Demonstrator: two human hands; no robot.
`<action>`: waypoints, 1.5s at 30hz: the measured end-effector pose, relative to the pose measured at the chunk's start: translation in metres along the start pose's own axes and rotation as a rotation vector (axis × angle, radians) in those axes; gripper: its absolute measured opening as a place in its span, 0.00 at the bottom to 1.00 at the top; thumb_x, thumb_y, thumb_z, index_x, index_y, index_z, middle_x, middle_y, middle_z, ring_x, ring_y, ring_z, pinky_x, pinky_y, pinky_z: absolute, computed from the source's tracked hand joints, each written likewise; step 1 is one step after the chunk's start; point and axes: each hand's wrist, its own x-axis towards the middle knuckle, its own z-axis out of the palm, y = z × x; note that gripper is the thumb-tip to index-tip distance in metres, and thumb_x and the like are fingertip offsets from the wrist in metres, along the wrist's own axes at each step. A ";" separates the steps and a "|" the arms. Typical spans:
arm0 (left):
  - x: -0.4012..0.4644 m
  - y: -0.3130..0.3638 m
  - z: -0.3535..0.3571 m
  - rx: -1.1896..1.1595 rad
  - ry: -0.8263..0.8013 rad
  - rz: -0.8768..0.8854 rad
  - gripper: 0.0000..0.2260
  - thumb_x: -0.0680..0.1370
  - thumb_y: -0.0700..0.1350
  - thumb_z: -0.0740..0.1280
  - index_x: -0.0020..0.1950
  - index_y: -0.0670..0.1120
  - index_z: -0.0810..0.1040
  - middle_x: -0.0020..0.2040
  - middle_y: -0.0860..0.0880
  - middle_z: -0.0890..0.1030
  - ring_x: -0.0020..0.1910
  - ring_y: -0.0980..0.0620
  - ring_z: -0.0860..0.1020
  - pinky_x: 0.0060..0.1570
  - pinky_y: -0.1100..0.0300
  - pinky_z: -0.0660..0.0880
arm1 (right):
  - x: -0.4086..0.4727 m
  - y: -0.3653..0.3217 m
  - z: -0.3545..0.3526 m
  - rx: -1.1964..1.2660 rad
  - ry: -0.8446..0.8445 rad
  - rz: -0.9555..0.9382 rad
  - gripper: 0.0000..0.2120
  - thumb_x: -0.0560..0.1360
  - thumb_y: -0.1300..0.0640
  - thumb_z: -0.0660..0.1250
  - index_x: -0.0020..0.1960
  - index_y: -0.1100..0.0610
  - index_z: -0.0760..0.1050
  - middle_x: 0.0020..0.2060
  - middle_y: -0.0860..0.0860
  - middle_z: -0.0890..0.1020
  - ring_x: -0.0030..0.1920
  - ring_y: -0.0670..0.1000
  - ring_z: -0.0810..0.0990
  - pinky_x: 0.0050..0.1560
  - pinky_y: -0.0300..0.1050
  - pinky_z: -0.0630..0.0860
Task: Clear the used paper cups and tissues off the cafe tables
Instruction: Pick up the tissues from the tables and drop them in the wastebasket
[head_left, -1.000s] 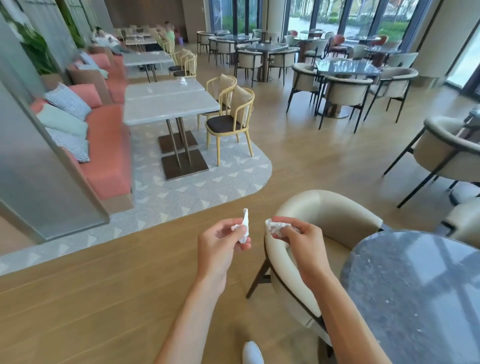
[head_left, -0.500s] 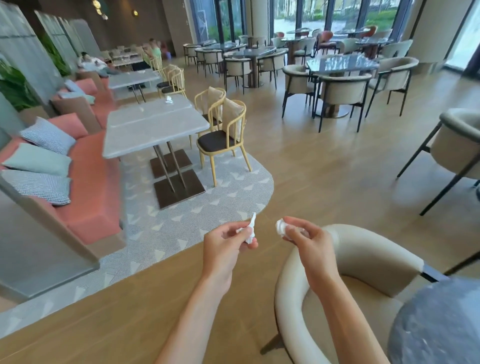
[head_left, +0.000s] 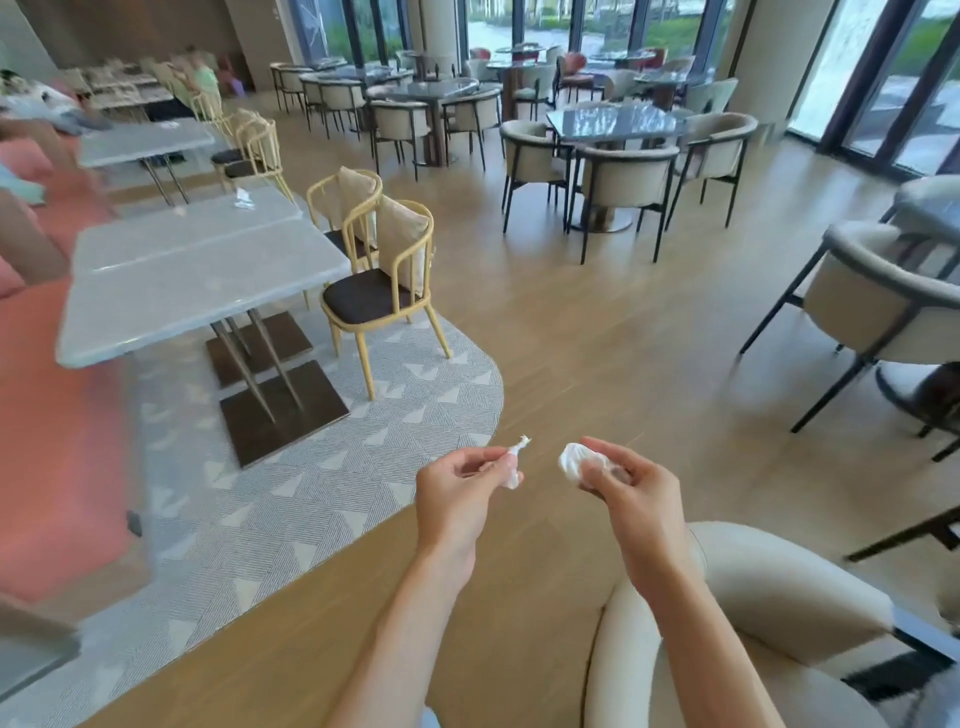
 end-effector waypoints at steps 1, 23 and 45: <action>0.022 0.006 0.000 0.004 -0.024 -0.008 0.03 0.74 0.35 0.75 0.44 0.42 0.84 0.31 0.46 0.83 0.41 0.49 0.85 0.58 0.56 0.78 | 0.016 -0.003 0.012 0.004 0.025 -0.001 0.12 0.76 0.63 0.70 0.53 0.48 0.85 0.43 0.47 0.88 0.46 0.47 0.87 0.60 0.51 0.80; 0.322 0.090 0.235 0.075 -0.712 -0.040 0.06 0.73 0.27 0.71 0.45 0.36 0.83 0.31 0.44 0.83 0.31 0.49 0.82 0.41 0.61 0.83 | 0.312 -0.062 0.003 0.067 0.637 -0.054 0.09 0.76 0.63 0.71 0.52 0.51 0.85 0.42 0.49 0.88 0.43 0.47 0.86 0.54 0.47 0.81; 0.733 0.154 0.589 -0.121 -0.719 -0.109 0.02 0.74 0.32 0.74 0.45 0.34 0.82 0.38 0.41 0.85 0.37 0.50 0.84 0.43 0.64 0.80 | 0.814 -0.135 -0.074 -0.091 0.628 0.008 0.10 0.74 0.61 0.70 0.49 0.47 0.86 0.42 0.48 0.88 0.41 0.42 0.85 0.38 0.27 0.73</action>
